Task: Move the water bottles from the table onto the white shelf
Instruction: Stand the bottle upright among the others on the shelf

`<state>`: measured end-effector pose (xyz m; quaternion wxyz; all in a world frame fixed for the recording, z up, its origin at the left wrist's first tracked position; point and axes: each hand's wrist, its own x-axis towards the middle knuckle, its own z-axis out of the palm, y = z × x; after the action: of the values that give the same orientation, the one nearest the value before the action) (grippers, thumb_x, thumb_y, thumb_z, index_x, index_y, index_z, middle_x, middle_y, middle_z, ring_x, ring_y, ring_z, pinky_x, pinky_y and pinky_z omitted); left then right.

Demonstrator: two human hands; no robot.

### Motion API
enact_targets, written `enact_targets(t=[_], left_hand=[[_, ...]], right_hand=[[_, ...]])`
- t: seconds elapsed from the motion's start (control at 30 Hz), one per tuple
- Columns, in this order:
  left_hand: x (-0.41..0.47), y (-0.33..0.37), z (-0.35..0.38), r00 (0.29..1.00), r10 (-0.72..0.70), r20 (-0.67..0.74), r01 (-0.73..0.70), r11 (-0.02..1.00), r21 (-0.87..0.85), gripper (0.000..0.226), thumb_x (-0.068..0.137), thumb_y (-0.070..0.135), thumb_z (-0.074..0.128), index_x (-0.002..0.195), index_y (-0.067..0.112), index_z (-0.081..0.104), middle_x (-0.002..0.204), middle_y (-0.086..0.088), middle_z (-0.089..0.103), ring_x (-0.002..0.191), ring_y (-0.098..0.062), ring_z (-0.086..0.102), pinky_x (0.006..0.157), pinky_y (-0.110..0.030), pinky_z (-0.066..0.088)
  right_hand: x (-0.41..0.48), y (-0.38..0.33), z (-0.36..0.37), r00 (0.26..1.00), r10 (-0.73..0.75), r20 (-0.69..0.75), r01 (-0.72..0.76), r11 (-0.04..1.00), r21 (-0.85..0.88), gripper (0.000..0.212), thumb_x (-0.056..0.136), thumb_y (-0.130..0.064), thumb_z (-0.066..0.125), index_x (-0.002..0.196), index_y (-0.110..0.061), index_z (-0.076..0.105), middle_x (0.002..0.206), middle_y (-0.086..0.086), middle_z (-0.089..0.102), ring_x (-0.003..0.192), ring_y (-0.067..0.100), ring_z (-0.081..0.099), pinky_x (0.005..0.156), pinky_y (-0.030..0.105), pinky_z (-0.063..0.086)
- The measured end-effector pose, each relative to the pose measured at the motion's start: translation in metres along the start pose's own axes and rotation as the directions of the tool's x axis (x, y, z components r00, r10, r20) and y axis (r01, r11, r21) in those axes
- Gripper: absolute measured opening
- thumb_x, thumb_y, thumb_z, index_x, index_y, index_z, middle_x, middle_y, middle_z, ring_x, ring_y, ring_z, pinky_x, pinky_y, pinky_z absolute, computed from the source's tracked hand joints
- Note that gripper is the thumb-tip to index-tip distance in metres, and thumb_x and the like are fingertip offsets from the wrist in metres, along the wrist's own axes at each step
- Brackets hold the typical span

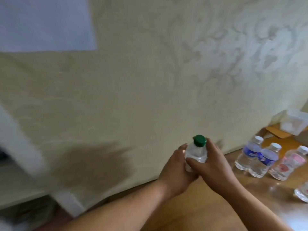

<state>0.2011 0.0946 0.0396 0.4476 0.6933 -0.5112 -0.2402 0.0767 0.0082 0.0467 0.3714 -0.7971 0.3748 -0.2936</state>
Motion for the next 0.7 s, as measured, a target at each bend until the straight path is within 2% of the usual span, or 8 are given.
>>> enact_targets(t=[0.07, 0.13, 0.27, 0.4, 0.47, 0.53, 0.63, 0.7], left_hand=[[-0.043, -0.002, -0.053, 0.999, 0.007, -0.048, -0.008, 1.0, -0.006, 0.046, 0.084, 0.029, 0.083, 0.117, 0.047, 0.058, 0.116, 0.02, 0.067, 0.105, -0.001, 0.067, 0.093, -0.034, 0.06], [-0.086, -0.017, -0.107, 0.997, -0.001, -0.081, 0.003, 1.0, 0.019, 0.053, 0.08, 0.041, 0.083, 0.125, 0.042, 0.055, 0.122, 0.018, 0.066, 0.106, -0.004, 0.065, 0.093, -0.04, 0.059], [-0.178, -0.056, -0.22, 0.98, 0.039, -0.193, -0.02, 0.995, 0.097, 0.063, 0.077, 0.055, 0.086, 0.129, 0.045, 0.051, 0.123, 0.019, 0.063, 0.106, -0.003, 0.063, 0.094, -0.038, 0.059], [-0.255, -0.093, -0.324, 0.963, 0.027, -0.269, -0.014, 0.999, 0.051, 0.059, 0.076, 0.051, 0.09, 0.124, 0.043, 0.055, 0.118, 0.018, 0.065, 0.105, -0.004, 0.066, 0.093, -0.035, 0.059], [-0.279, -0.108, -0.364, 0.94, 0.056, -0.338, -0.023, 0.995, 0.099, 0.056, 0.076, 0.051, 0.09, 0.119, 0.046, 0.054, 0.115, 0.02, 0.065, 0.103, -0.002, 0.065, 0.089, -0.022, 0.054], [-0.293, -0.125, -0.393, 0.897, 0.073, -0.437, -0.012, 0.99, 0.142, 0.054, 0.078, 0.049, 0.09, 0.119, 0.043, 0.056, 0.114, 0.019, 0.065, 0.103, -0.003, 0.065, 0.088, -0.018, 0.052], [-0.294, -0.159, -0.425, 0.843, 0.013, -0.538, 0.045, 0.995, 0.093, 0.053, 0.079, 0.045, 0.088, 0.124, 0.04, 0.059, 0.114, 0.016, 0.069, 0.104, -0.006, 0.067, 0.089, -0.034, 0.058], [-0.285, -0.186, -0.437, 0.822, -0.041, -0.568, 0.082, 0.995, 0.048, 0.051, 0.08, 0.041, 0.084, 0.124, 0.042, 0.058, 0.113, 0.016, 0.07, 0.102, -0.006, 0.068, 0.087, -0.04, 0.06]], right_hand=[[-0.03, -0.055, 0.028, 1.0, -0.03, 0.01, 0.03, 1.0, -0.003, 0.059, 0.078, -0.034, 0.085, 0.126, -0.051, 0.054, 0.114, -0.011, 0.069, 0.098, 0.003, 0.068, 0.076, 0.031, 0.055], [-0.06, -0.108, 0.061, 0.998, -0.047, 0.041, 0.048, 0.999, -0.026, 0.062, 0.077, -0.035, 0.087, 0.126, -0.05, 0.051, 0.114, -0.012, 0.069, 0.095, 0.004, 0.069, 0.072, 0.031, 0.053], [-0.114, -0.2, 0.148, 0.979, -0.118, 0.166, 0.142, 0.979, -0.145, 0.067, 0.074, -0.046, 0.09, 0.122, -0.051, 0.044, 0.118, -0.02, 0.061, 0.084, 0.006, 0.071, 0.065, 0.03, 0.051], [-0.146, -0.275, 0.236, 0.917, -0.262, 0.302, 0.299, 0.951, -0.081, 0.072, 0.068, -0.069, 0.077, 0.127, -0.045, 0.044, 0.118, -0.028, 0.054, 0.09, 0.005, 0.068, 0.077, 0.034, 0.06], [-0.15, -0.304, 0.277, 0.891, -0.308, 0.334, 0.343, 0.938, -0.048, 0.063, 0.074, -0.063, 0.075, 0.126, -0.047, 0.042, 0.118, -0.029, 0.053, 0.093, 0.001, 0.066, 0.08, 0.034, 0.06], [-0.147, -0.327, 0.314, 0.871, -0.345, 0.35, 0.375, 0.927, -0.017, 0.058, 0.082, -0.052, 0.078, 0.127, -0.049, 0.042, 0.119, -0.028, 0.053, 0.098, -0.002, 0.063, 0.082, 0.031, 0.058], [-0.134, -0.354, 0.366, 0.871, -0.325, 0.368, 0.351, 0.936, -0.004, 0.064, 0.088, -0.043, 0.081, 0.139, -0.043, 0.043, 0.123, -0.021, 0.06, 0.104, 0.003, 0.063, 0.087, 0.028, 0.053], [-0.123, -0.364, 0.396, 0.888, -0.237, 0.395, 0.268, 0.963, -0.025, 0.07, 0.09, -0.044, 0.079, 0.148, -0.038, 0.041, 0.119, -0.014, 0.064, 0.102, 0.012, 0.065, 0.082, 0.028, 0.052]])
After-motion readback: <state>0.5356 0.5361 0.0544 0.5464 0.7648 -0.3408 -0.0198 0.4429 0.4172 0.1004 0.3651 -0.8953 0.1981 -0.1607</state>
